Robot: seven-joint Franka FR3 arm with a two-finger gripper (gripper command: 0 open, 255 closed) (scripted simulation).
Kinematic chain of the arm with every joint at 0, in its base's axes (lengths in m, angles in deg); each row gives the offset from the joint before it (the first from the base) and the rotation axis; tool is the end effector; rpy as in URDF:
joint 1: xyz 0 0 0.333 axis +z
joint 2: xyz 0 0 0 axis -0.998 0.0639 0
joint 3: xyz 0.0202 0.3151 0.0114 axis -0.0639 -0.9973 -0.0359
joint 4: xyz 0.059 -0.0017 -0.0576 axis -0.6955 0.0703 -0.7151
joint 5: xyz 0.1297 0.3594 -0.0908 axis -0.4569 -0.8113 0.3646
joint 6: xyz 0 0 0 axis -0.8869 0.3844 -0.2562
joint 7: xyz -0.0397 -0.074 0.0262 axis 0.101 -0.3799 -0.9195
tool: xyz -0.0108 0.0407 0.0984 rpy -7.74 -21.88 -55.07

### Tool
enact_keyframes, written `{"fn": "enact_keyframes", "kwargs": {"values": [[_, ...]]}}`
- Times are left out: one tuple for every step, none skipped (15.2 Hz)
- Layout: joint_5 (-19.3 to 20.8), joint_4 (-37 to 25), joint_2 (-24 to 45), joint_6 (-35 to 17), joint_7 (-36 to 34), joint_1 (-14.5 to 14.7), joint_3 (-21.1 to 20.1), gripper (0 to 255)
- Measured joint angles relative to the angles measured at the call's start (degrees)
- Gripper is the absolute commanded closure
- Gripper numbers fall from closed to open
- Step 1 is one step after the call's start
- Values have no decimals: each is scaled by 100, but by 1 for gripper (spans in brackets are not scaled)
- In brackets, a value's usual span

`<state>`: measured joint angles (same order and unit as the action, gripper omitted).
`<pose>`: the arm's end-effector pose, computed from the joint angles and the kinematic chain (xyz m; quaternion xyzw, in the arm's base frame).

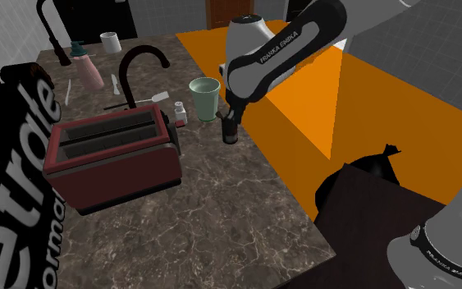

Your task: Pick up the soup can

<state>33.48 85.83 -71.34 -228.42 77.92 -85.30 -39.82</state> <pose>0.5886 -0.0485 0.2920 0.9916 0.1186 0.0482 0.0206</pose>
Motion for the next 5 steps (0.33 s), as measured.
{"fn": "enact_keyframes", "kwargs": {"values": [[5,-22,-41,63,-1,1,3,255],[12,-35,-88,124,-6,4,6,255],[20,-69,-126,195,-15,10,7,255],[27,-96,-164,260,-25,15,8,255],[29,-101,-205,306,-14,9,13,255]]}}
